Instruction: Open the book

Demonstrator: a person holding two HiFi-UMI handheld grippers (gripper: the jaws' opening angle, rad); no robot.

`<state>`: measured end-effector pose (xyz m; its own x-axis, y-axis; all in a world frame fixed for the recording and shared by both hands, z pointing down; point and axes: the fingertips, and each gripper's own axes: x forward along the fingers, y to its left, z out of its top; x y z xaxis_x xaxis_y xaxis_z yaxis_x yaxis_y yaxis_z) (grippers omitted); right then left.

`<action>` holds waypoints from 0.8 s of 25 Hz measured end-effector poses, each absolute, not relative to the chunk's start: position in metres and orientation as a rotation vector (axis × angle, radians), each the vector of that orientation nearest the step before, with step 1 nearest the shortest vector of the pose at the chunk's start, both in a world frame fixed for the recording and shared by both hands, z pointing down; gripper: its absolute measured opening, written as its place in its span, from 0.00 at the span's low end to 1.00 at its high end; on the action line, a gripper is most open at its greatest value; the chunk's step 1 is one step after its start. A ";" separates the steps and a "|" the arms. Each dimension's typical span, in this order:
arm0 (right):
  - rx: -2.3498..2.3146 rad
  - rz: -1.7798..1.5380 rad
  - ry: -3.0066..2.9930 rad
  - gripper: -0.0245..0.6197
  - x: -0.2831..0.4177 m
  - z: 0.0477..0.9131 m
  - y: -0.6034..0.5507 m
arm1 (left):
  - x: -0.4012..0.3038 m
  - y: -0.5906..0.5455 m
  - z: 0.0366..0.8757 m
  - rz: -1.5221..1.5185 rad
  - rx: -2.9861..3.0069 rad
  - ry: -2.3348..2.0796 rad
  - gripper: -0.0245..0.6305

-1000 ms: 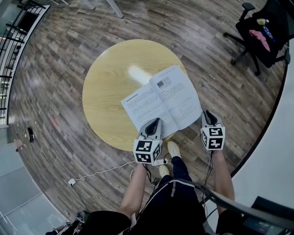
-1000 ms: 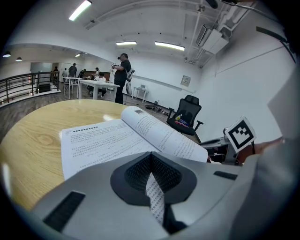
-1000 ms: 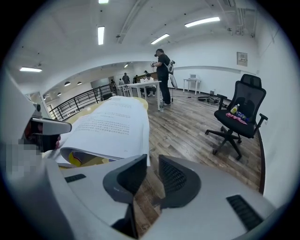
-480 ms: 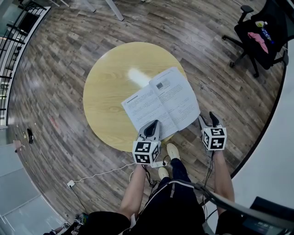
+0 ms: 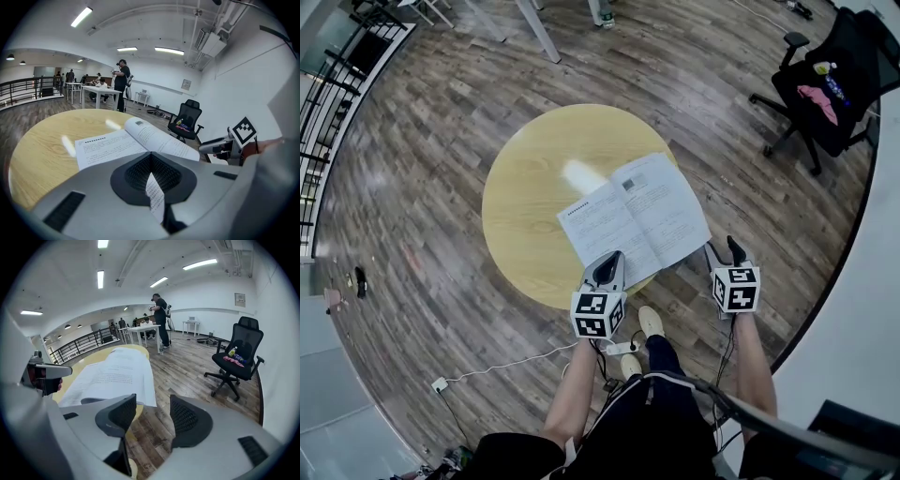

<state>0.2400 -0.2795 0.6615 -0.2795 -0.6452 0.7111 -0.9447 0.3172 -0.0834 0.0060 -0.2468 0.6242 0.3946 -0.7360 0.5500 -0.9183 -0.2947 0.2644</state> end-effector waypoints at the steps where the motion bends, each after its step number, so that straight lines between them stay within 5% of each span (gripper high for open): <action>1: 1.404 0.677 -2.024 0.36 0.239 0.656 -0.277 | 0.005 -0.244 0.620 0.435 2.121 -1.412 0.04; 20: 1.488 0.455 -2.181 0.36 0.219 0.520 -0.236 | -0.018 -0.192 0.502 0.299 2.242 -1.570 0.04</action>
<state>0.2189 -0.2363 0.5199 -0.3105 -0.7811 0.5417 -0.9325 0.3608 -0.0143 -0.0180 -0.1918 0.5018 0.3512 -0.8531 0.3859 -0.9352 -0.2994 0.1891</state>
